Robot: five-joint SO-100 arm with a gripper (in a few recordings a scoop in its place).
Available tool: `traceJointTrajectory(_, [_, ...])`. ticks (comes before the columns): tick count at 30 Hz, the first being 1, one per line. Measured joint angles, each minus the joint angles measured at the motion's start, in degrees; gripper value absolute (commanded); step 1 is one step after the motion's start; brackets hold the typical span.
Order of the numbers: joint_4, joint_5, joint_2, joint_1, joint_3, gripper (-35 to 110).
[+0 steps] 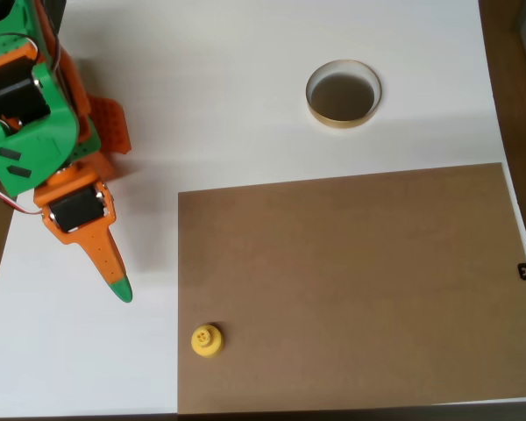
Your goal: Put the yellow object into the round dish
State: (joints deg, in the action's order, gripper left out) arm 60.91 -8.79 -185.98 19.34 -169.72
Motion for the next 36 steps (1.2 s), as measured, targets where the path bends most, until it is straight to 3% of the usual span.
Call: traceJointTrajectory(36, [0.0, -0.9, 0.0, -1.0, 0.0, 2])
